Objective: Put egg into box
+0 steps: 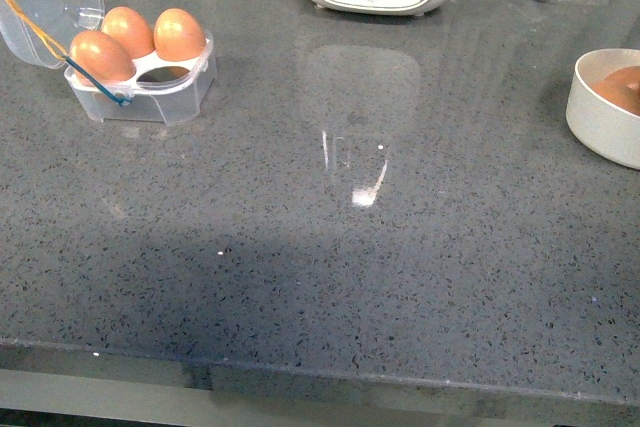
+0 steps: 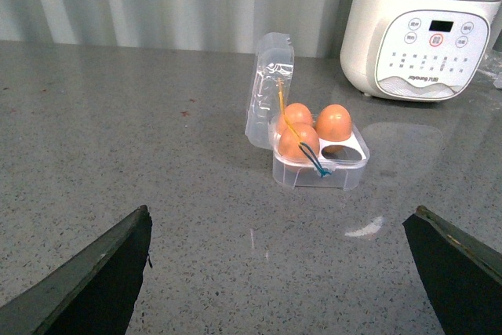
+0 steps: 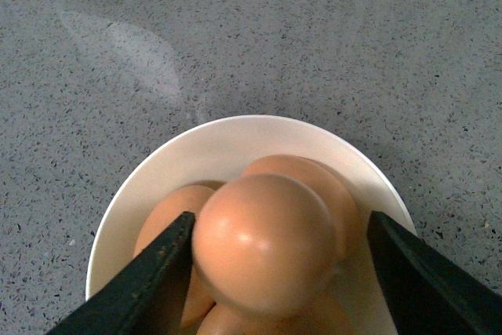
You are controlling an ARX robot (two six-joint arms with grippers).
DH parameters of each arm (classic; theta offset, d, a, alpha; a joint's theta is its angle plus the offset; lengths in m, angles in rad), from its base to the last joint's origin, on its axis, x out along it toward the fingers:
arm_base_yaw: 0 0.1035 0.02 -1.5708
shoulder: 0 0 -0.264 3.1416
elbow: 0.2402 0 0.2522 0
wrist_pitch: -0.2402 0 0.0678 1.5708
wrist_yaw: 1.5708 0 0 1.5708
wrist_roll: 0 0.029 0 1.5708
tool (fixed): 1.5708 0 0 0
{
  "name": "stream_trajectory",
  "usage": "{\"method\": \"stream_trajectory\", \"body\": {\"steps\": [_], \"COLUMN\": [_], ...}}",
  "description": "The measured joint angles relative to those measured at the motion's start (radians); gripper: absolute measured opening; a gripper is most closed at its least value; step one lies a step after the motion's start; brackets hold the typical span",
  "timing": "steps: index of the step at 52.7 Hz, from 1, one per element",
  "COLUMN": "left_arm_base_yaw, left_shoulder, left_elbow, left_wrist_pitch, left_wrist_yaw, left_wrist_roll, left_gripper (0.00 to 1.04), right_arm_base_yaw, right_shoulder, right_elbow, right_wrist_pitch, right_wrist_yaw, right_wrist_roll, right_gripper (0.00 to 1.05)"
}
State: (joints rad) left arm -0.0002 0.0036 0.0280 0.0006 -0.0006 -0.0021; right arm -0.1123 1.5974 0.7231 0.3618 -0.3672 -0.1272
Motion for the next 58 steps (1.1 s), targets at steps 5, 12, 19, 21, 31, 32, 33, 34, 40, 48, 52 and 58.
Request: {"method": "stream_trajectory", "body": {"steps": [5, 12, 19, 21, 31, 32, 33, 34, 40, 48, 52, 58], "left_arm_base_yaw": [0.0, 0.0, 0.0, 0.0, 0.0, 0.0, 0.0, 0.0, 0.0, 0.0, 0.0, 0.0], "left_shoulder": [0.0, 0.0, 0.0, 0.0, 0.0, 0.0, 0.0, 0.0, 0.0, 0.0, 0.0, 0.0], "left_elbow": [0.0, 0.0, 0.0, 0.0, 0.0, 0.0, 0.0, 0.0, 0.0, 0.0, 0.0, 0.0], "left_wrist_pitch": [0.0, 0.0, 0.0, 0.0, 0.0, 0.0, 0.0, 0.0, 0.0, 0.0, 0.0, 0.0], "left_wrist_yaw": [0.0, 0.0, 0.0, 0.0, 0.0, 0.0, 0.0, 0.0, 0.0, 0.0, 0.0, 0.0], "left_wrist_roll": [0.0, 0.0, 0.0, 0.0, 0.0, 0.0, 0.0, 0.0, 0.0, 0.0, 0.0, 0.0], "left_gripper": [0.98, 0.98, 0.98, 0.98, 0.98, 0.98, 0.98, 0.98, 0.98, 0.98, 0.98, 0.98], "right_arm_base_yaw": [0.0, -0.001, -0.001, -0.001, 0.025, 0.032, 0.035, 0.04, 0.088, 0.213, 0.28, 0.362], "right_shoulder": [0.0, 0.0, -0.008, -0.016, -0.108, -0.117, -0.122, -0.126, -0.15, -0.138, -0.086, 0.011], "right_elbow": [0.0, 0.0, -0.001, -0.003, 0.002, 0.006, 0.01, 0.013, 0.059, 0.158, 0.231, 0.315], "right_wrist_pitch": [0.0, 0.0, -0.005, -0.007, -0.031, -0.037, -0.039, -0.042, -0.068, -0.08, -0.076, -0.054], "right_wrist_yaw": [-0.005, -0.006, -0.004, -0.003, -0.002, -0.002, -0.002, -0.002, -0.002, -0.051, -0.109, -0.206], "right_wrist_roll": [0.0, 0.0, 0.0, 0.0, 0.021, 0.023, 0.025, 0.026, 0.039, 0.061, 0.088, 0.103], "right_gripper": [0.49, 0.45, 0.45, 0.45, 0.45, 0.45, 0.45, 0.45, 0.45, 0.45, 0.45, 0.45]}}
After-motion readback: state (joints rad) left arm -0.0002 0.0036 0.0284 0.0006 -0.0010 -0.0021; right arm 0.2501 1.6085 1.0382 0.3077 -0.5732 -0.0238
